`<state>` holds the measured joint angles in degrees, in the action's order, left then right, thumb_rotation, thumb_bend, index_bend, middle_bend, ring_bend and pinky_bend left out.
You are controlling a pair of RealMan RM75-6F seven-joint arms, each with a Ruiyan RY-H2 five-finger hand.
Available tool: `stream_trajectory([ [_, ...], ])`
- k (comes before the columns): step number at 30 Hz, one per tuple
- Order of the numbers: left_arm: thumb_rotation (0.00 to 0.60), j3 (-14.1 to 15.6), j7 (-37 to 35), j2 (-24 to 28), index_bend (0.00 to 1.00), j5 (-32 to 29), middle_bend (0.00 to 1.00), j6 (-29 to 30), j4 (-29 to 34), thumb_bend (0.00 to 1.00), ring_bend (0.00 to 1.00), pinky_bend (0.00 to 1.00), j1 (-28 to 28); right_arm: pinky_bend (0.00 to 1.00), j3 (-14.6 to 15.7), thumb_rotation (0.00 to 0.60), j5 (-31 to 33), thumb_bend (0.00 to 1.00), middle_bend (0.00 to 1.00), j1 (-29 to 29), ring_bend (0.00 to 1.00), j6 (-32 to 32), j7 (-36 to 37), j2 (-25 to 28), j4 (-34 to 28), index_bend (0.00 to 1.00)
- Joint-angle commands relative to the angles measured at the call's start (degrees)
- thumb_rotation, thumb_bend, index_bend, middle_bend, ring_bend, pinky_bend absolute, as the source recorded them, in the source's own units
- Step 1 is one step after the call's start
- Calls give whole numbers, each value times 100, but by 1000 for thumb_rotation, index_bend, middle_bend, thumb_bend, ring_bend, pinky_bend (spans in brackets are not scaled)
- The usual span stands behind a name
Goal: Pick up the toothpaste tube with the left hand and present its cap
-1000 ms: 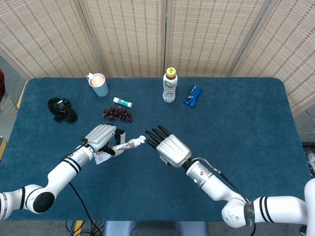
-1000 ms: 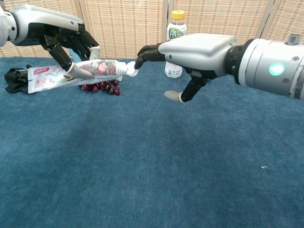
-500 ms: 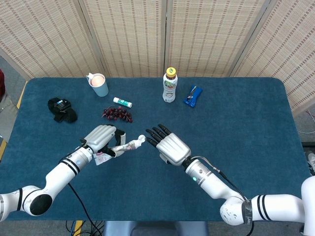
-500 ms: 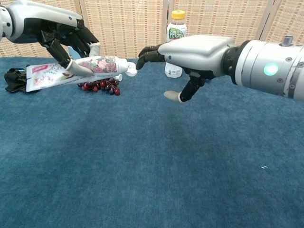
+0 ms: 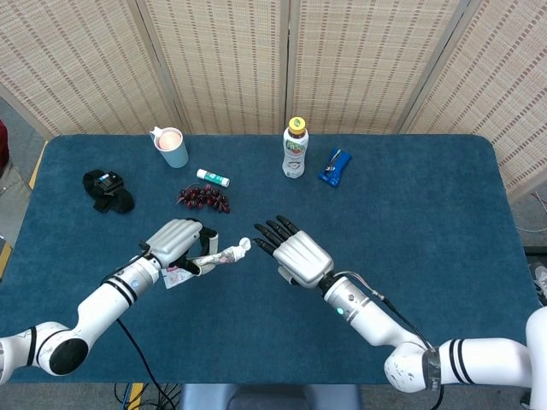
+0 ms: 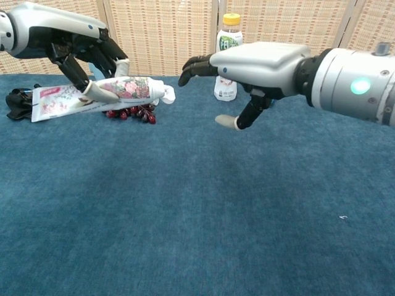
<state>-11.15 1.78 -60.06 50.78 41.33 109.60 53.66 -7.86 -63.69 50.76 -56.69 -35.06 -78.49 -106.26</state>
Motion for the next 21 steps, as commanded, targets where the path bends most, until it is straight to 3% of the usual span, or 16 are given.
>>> stream_trajectory([
  [1, 600, 42, 19, -74, 576, 17, 657, -27, -96, 459, 418, 185, 13, 0, 59, 600, -192, 355, 43, -199, 0, -246, 101, 308, -223, 170],
  [11, 600, 253, -208, -748, 552, 335, 623, -373, -874, 458, 404, 184, -1, 0, 292, 600, -638, 355, 43, -963, 0, -1043, 319, 1393, -807, 170],
  [21, 600, 506, -109, -1516, 518, 797, 599, -378, -1870, 456, 349, 161, -52, 0, 440, 600, -1025, 354, 43, -1603, 0, -1587, 566, 2024, -985, 170],
])
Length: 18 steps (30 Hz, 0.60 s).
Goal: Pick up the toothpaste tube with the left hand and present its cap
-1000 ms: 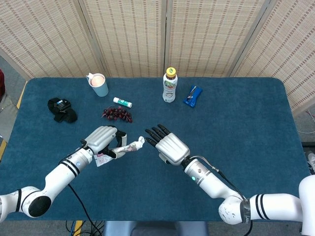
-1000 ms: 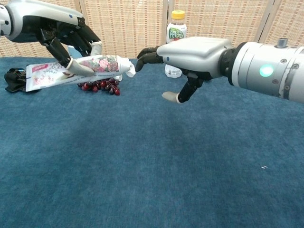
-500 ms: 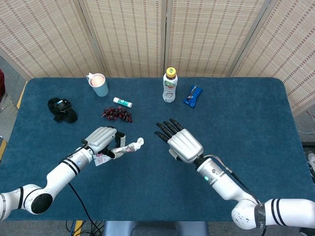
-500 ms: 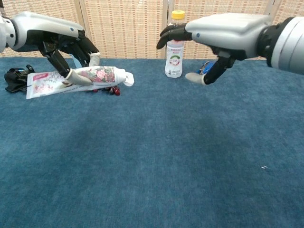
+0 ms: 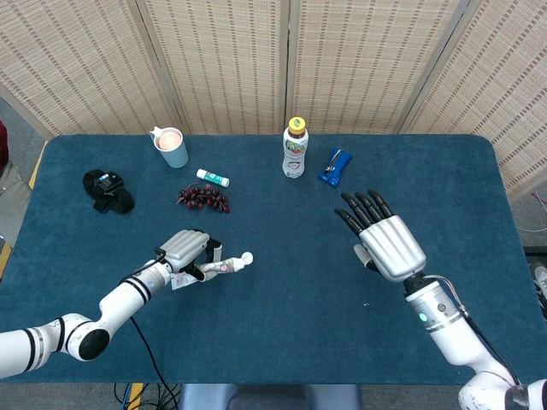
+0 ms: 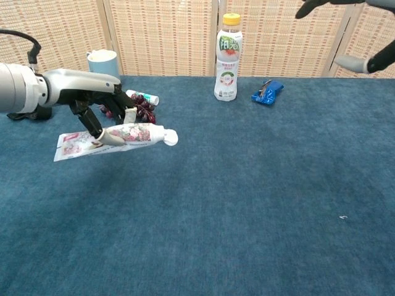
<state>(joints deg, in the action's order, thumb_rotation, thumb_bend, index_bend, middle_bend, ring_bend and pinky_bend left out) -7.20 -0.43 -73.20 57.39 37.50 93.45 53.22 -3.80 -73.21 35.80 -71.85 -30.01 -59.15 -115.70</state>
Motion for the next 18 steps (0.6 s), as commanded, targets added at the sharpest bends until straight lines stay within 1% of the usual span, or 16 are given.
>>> stream_trajectory([
  [1, 600, 152, 200, -259, 509, 171, 588, 52, -342, 455, 336, 159, -12, 0, 43, 600, -86, 353, 43, -149, 0, -86, 84, 125, -48, 170],
  [4, 600, 313, 638, -449, 475, 250, 543, 264, -616, 455, 295, 152, -29, 0, 61, 600, -88, 354, 43, -267, 0, -121, 107, 216, -32, 170],
  [8, 600, 408, 1002, -550, 408, 156, 441, 456, -731, 455, 222, 145, -83, 0, 58, 600, -86, 355, 43, -410, 0, -176, 163, 312, -39, 170],
  [9, 600, 429, 1100, -540, 369, 144, 403, 519, -725, 454, 198, 144, -99, 0, 54, 600, -91, 354, 43, -439, 0, -189, 176, 333, -36, 170],
  [13, 600, 490, 1565, -416, 241, 73, 331, 1050, -530, 451, 154, 141, -286, 0, 44, 600, -93, 355, 43, -589, 0, -254, 251, 436, -1, 170],
  [16, 600, 478, 1714, -256, 213, 22, 309, 1475, -255, 451, 140, 139, -494, 0, 37, 600, -75, 354, 43, -716, 0, -327, 317, 499, 44, 170],
  [18, 600, 484, 1733, -129, 203, 95, 297, 1824, -72, 451, 134, 139, -693, 0, 48, 600, -107, 354, 43, -824, 0, -405, 378, 555, 73, 170],
])
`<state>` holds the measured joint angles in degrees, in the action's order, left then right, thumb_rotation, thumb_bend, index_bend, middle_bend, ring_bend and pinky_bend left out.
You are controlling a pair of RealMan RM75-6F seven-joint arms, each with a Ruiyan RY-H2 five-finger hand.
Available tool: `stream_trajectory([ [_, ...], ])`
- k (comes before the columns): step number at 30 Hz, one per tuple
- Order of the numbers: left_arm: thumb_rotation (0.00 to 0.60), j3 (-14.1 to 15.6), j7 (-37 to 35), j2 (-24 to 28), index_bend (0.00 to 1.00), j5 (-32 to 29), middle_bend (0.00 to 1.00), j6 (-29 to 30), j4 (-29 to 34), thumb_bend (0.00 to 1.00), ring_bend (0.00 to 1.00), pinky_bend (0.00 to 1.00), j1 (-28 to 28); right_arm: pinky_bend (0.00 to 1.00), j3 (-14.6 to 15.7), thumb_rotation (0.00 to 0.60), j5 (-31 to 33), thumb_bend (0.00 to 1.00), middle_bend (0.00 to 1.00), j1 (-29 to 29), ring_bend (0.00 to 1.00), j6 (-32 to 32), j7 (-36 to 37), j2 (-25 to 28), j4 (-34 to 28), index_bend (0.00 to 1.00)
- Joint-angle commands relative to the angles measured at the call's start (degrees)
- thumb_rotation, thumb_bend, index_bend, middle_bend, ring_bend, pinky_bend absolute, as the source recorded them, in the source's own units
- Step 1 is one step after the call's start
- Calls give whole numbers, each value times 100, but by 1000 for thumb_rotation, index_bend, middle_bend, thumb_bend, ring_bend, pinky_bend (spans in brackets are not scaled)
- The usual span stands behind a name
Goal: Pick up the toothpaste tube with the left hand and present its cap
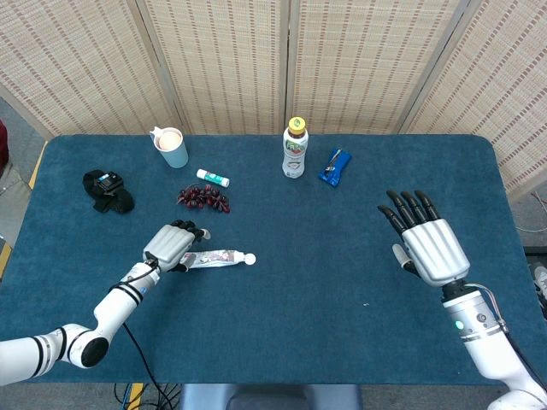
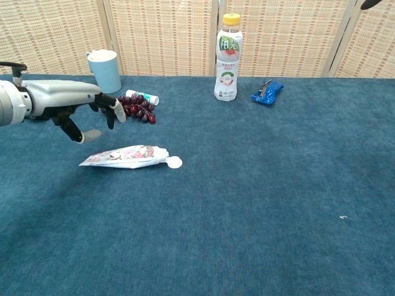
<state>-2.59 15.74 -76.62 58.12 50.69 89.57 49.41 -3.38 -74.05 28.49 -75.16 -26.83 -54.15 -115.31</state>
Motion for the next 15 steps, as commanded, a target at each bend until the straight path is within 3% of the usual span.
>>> stream_trajectory([
  [1, 600, 30, 101, 268, 202, 79, 295, 681, 387, 451, 134, 139, -417, 0, 19, 600, -46, 354, 43, -149, 0, -120, 80, 81, 50, 170],
  [10, 600, 255, -432, 642, 185, 803, 293, 2620, 713, 385, 135, 139, -1810, 0, 202, 600, 106, 353, 43, -796, 0, -451, 381, 320, 201, 166],
  [15, 600, 462, -437, 577, 184, 1208, 287, 3537, 597, 384, 135, 139, -2546, 0, 319, 600, 55, 353, 43, -1175, 0, -696, 568, 201, 407, 136],
])
